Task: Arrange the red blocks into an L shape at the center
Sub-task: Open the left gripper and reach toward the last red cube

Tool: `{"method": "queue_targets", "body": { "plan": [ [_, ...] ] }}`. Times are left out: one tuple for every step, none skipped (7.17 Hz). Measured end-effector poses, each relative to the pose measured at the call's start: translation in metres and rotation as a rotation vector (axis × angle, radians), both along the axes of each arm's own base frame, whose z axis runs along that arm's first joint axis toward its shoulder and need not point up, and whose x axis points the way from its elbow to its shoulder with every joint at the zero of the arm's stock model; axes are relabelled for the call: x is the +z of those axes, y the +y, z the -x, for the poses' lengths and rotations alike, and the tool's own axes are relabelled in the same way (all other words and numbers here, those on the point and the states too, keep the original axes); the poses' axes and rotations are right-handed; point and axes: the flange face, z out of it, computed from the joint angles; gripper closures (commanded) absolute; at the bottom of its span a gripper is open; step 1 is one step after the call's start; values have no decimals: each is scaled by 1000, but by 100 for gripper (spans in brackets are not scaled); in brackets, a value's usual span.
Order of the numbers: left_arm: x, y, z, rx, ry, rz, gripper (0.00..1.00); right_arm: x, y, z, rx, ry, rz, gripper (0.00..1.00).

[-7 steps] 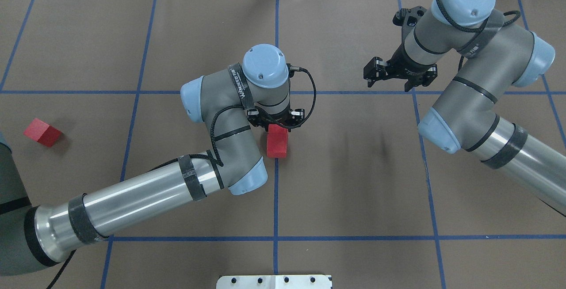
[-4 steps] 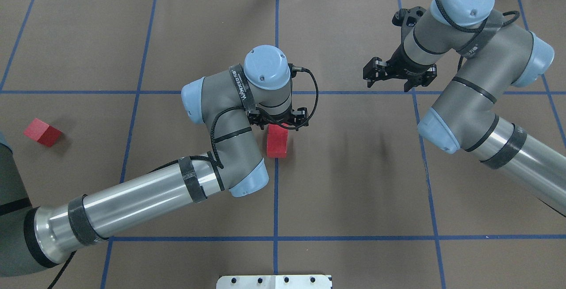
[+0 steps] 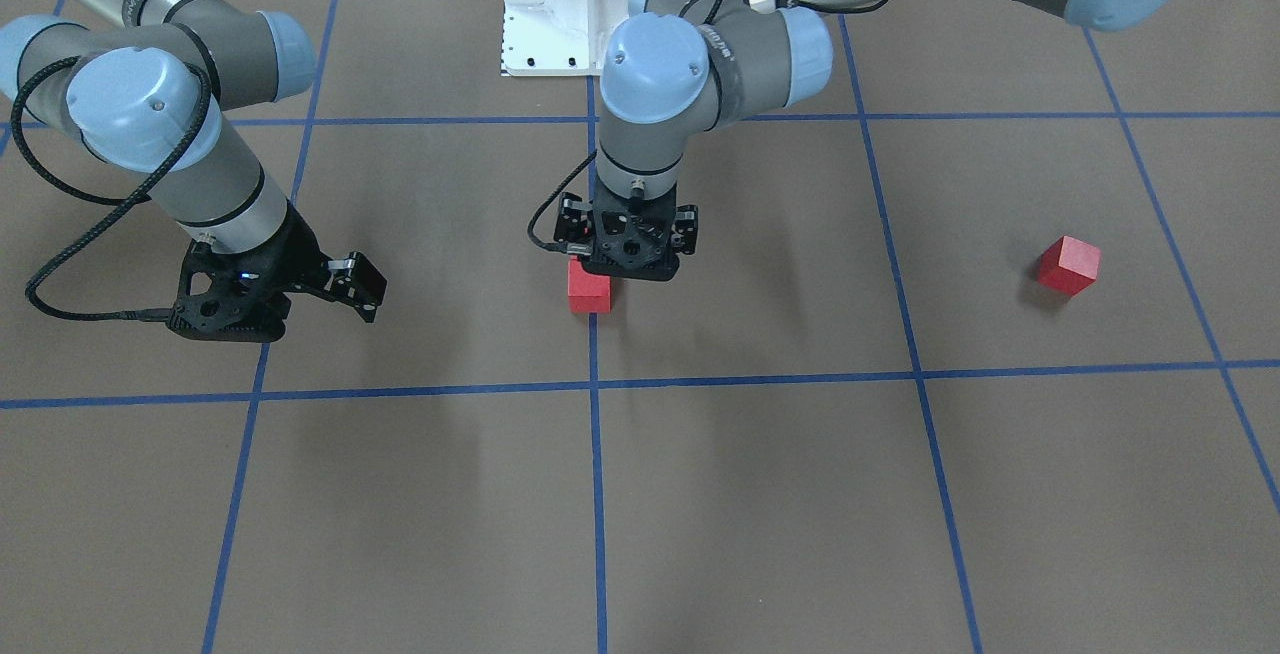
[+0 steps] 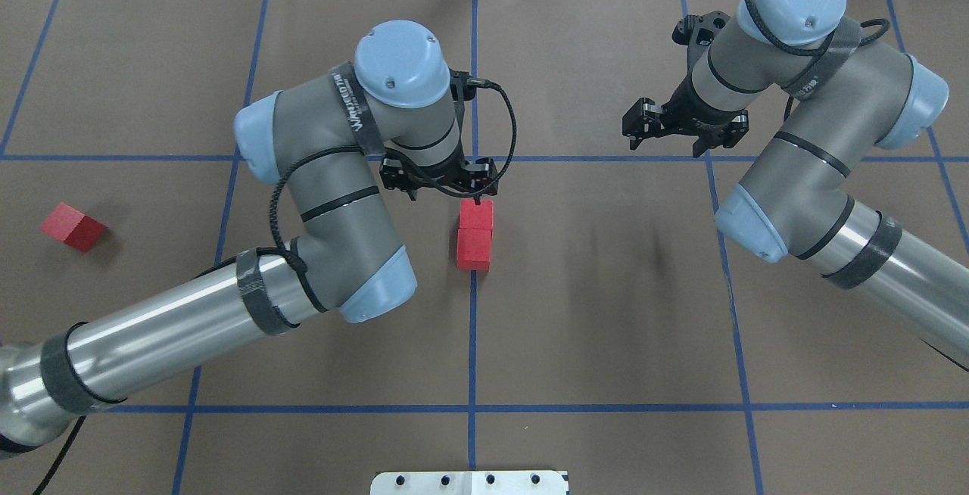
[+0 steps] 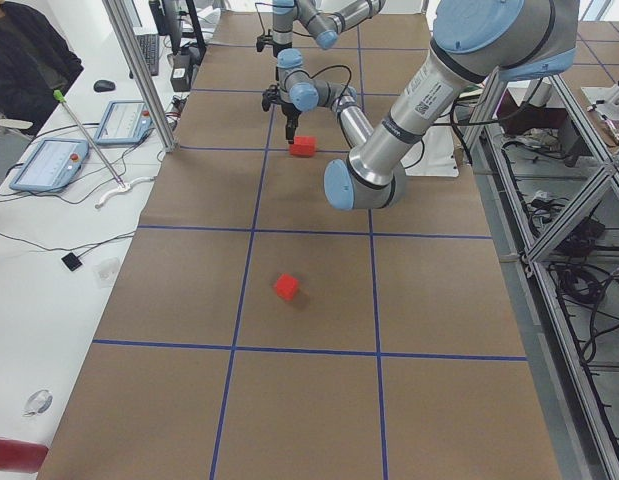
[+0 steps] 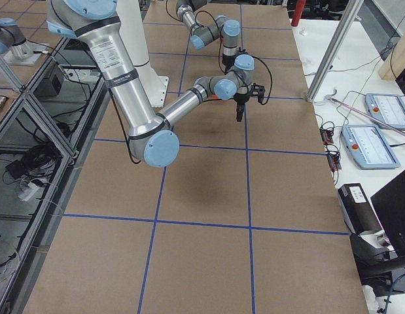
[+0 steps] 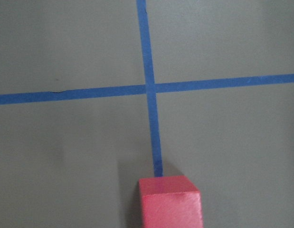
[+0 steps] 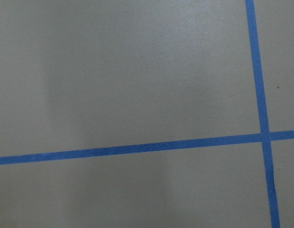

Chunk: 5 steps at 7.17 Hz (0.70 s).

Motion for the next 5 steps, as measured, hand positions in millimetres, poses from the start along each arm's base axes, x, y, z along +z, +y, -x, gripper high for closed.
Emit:
{"method": "queue_targets", "body": {
  "plan": [
    [47,16,42,31,-19,-40,0,0,0,0,1,0,0,1],
    [102,28,90,72,-52,-96,0,0,0,-1,1,0,0,1],
    [166,33,144,111,-85,-164,0,0,-1,-1,2,0,0,1],
    [231,37,198,141,-108,-239,0,-1,-1,-1,2,0,-1,1],
    [285,36,247,175,-127,-305,0,-1,-1,-1,3,0,-2,1]
  ]
}}
